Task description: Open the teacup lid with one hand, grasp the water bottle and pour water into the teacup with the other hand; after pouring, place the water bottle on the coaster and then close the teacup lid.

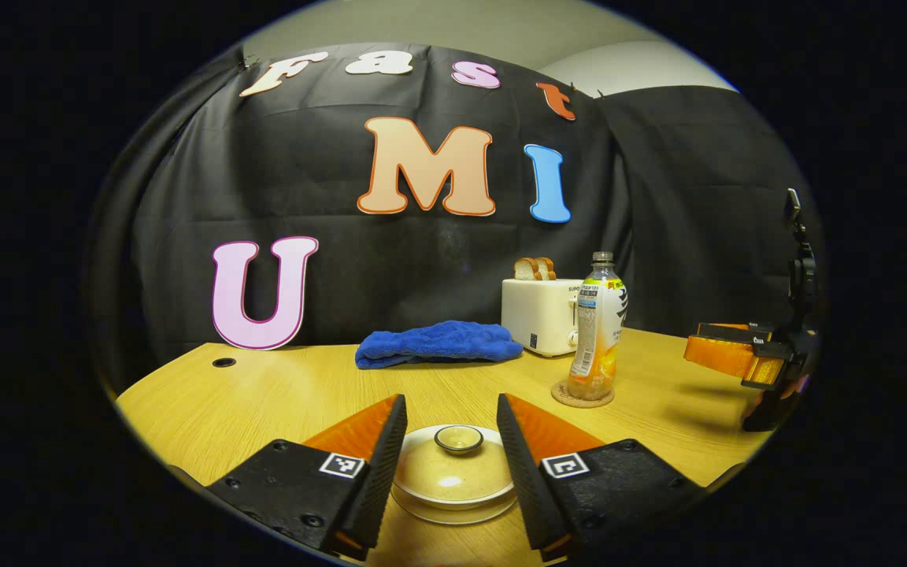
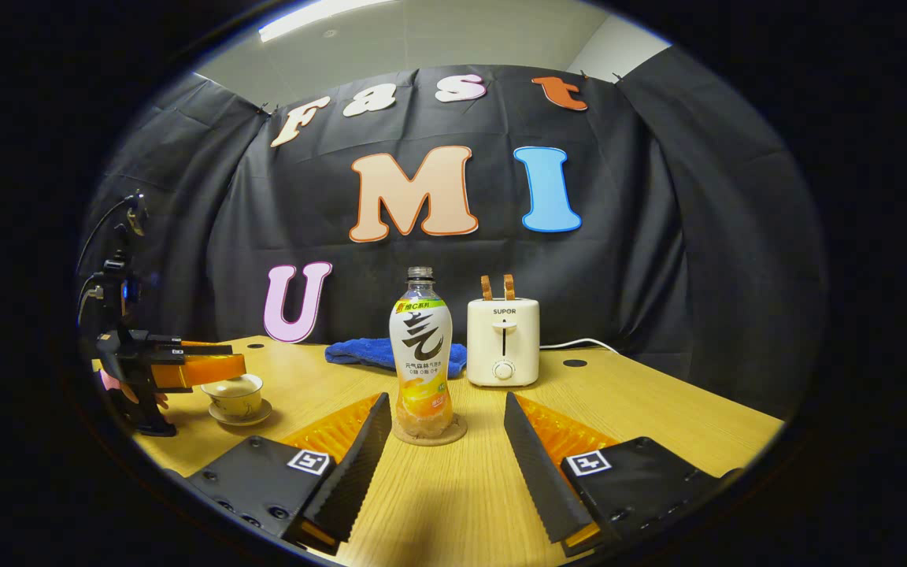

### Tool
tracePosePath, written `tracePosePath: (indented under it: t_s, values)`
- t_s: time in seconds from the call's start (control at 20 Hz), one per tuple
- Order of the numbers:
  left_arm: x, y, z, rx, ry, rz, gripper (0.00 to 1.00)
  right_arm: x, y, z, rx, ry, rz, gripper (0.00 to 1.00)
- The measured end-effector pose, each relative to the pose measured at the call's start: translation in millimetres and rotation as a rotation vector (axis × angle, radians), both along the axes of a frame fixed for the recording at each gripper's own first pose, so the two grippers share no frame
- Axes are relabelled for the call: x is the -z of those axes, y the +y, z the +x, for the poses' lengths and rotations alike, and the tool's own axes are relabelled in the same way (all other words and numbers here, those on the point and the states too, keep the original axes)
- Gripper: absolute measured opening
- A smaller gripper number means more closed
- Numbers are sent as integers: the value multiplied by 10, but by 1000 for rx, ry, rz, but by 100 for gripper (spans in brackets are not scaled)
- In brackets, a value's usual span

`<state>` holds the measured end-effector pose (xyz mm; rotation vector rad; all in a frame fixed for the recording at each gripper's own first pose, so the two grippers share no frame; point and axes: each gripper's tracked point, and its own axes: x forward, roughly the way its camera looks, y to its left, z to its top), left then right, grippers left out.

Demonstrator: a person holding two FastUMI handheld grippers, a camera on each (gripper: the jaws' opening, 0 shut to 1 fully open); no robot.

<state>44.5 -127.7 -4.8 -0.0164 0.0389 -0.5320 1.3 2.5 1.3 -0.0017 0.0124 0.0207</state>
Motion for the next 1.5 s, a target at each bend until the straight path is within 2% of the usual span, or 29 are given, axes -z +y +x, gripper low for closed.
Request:
tracePosePath:
  t_s: [0.05, 0.1, 0.15, 0.25, 0.3, 0.35, 0.5, 0.6, 0.65, 0.75, 0.8, 0.85, 0.9, 0.95, 1.0, 1.15, 1.2, 1.5]
  values:
    - [-9, 9, -7, -3, -8, -2, 75, 1, -1, -3, 0, 0, 0, 92]
    - [-17, 33, -19, -9, -12, -2, 81, -3, -2, -4, 0, 0, 0, 88]
    - [-12, 52, -34, -18, -18, -5, 93, 0, -1, -1, 0, 0, 0, 89]
    - [-46, 99, -65, -39, -36, -8, 98, 2, 0, -1, 0, 0, 0, 88]
    - [-44, 143, -80, -56, -33, -6, 98, -1, 0, 0, 0, -1, 1, 92]
    - [-25, 200, -110, -75, -31, -5, 98, 2, 4, 3, 0, -1, 0, 89]
    - [-44, 359, -212, -135, -35, -4, 98, 0, 1, 4, 1, -1, 1, 88]
    - [-45, 520, -261, -203, -35, 0, 98, 0, 5, 3, 1, -1, 0, 92]
    - [-40, 596, -290, -235, -35, 1, 98, 1, 0, 0, 3, -1, 0, 88]
    - [-50, 706, -327, -292, -37, 6, 98, 4, -4, 0, 4, -1, 0, 88]
    - [-44, 762, -347, -320, -34, 6, 98, 2, -2, 5, 5, -1, 0, 92]
    - [-52, 818, -355, -349, -36, 7, 98, 2, -4, -3, 5, -1, 0, 88]
    - [-46, 882, -356, -382, -33, 11, 98, -2, -5, -3, 5, -1, 0, 96]
    - [-47, 951, -369, -416, -37, 11, 98, 1, -5, -2, 5, -1, 0, 89]
    - [-48, 1016, -375, -451, -35, 15, 98, -1, -6, 0, 5, -1, 0, 92]
    - [-48, 1197, -398, -546, -37, 20, 98, 2, -5, 1, 5, -1, 0, 92]
    - [-43, 1214, -401, -559, -36, 20, 98, -1, -4, 0, 5, -1, 0, 88]
    - [-41, 1236, -401, -576, -36, 22, 98, 2, -5, 1, 6, -1, 1, 92]
